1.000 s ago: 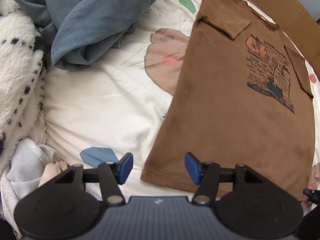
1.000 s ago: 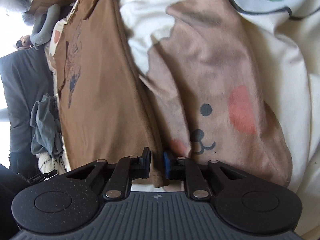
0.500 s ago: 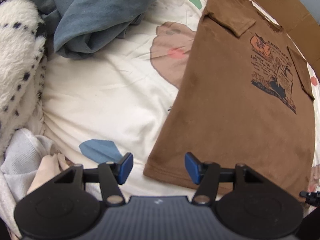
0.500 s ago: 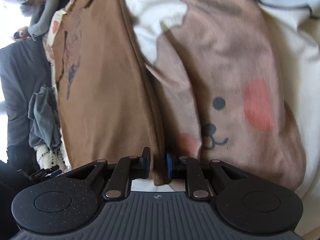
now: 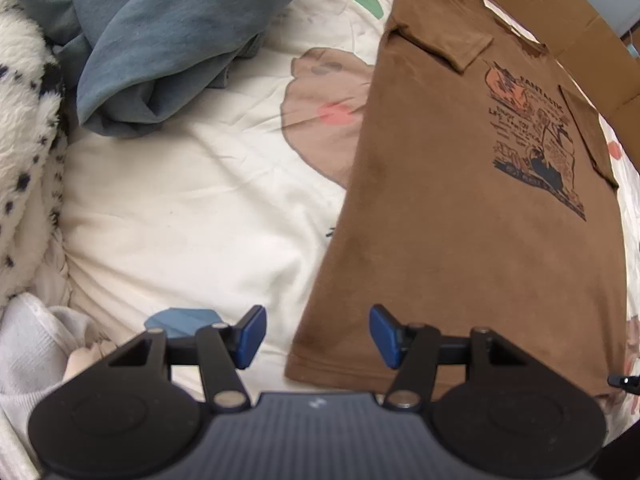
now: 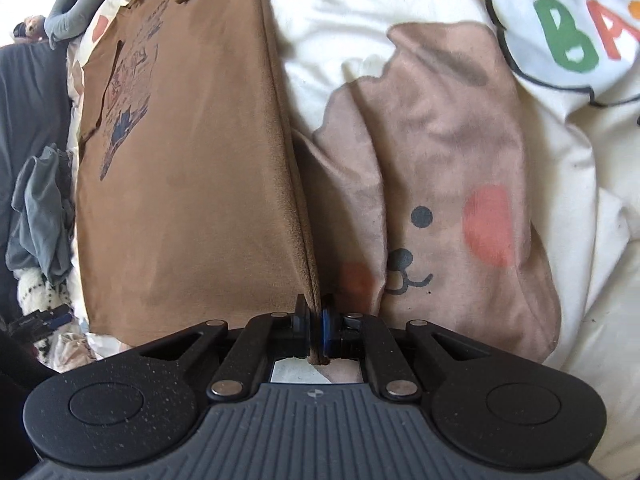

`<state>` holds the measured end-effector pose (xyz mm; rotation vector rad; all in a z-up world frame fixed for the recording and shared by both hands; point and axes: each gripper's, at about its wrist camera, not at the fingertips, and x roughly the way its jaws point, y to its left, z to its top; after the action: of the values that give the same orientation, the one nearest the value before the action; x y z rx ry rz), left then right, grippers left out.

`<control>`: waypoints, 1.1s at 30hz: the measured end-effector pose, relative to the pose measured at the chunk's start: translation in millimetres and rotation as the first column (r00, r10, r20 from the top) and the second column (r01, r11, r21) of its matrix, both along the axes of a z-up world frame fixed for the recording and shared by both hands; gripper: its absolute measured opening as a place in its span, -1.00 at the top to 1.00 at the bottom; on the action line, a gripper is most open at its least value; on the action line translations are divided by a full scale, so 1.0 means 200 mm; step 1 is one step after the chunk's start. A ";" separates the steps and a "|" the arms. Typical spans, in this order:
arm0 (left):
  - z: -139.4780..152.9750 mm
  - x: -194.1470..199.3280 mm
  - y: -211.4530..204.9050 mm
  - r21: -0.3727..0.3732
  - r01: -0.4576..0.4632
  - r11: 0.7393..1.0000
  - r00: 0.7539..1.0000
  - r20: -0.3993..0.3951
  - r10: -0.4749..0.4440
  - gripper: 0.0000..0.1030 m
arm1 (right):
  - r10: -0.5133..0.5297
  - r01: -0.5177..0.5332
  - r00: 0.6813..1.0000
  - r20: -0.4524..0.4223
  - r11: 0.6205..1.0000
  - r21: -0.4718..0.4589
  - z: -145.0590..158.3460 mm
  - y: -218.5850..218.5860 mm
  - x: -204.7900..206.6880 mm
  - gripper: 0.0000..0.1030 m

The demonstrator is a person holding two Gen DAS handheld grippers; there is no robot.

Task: Fold clothes
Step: 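Close the left tool on the hem corner while the right tool holds the hem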

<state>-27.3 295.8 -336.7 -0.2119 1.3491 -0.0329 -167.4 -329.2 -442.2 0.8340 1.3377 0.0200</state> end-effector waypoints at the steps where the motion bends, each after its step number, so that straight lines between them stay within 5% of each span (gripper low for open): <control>1: -0.01 0.00 0.02 -0.003 -0.002 1.000 1.000 0.003 0.002 -0.16 | 0.011 -0.011 1.000 -0.001 1.000 -0.013 0.01 0.01 0.01 0.94; 10: -0.13 -0.03 0.14 -0.062 -0.074 0.995 0.997 -0.010 0.074 0.04 | 0.009 -0.013 0.999 -0.040 0.996 -0.089 0.02 0.05 0.03 0.95; 22: -0.27 -0.09 0.07 -0.073 -0.011 0.997 1.000 -0.029 0.009 0.35 | 0.012 -0.020 0.998 -0.058 0.990 -0.137 0.05 0.13 0.05 0.95; 24: -0.28 -0.10 0.05 -0.073 0.002 0.997 0.999 -0.038 -0.004 0.76 | 0.013 -0.021 0.998 -0.055 0.990 -0.140 0.05 0.14 0.04 0.95; 25: -0.28 -0.10 0.05 -0.071 0.005 0.997 0.999 -0.038 -0.008 0.89 | 0.014 -0.021 0.999 -0.053 0.990 -0.141 0.06 0.14 0.04 0.95; 33: -0.10 -0.16 0.15 -0.123 -0.040 0.992 0.999 -0.012 0.039 0.92 | 0.050 -0.051 0.999 -0.012 0.991 -0.120 0.15 0.10 0.00 0.95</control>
<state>-59.5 326.3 -357.6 -0.3434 1.3537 -0.0822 -166.7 -309.6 -412.8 0.6991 1.3542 -0.0249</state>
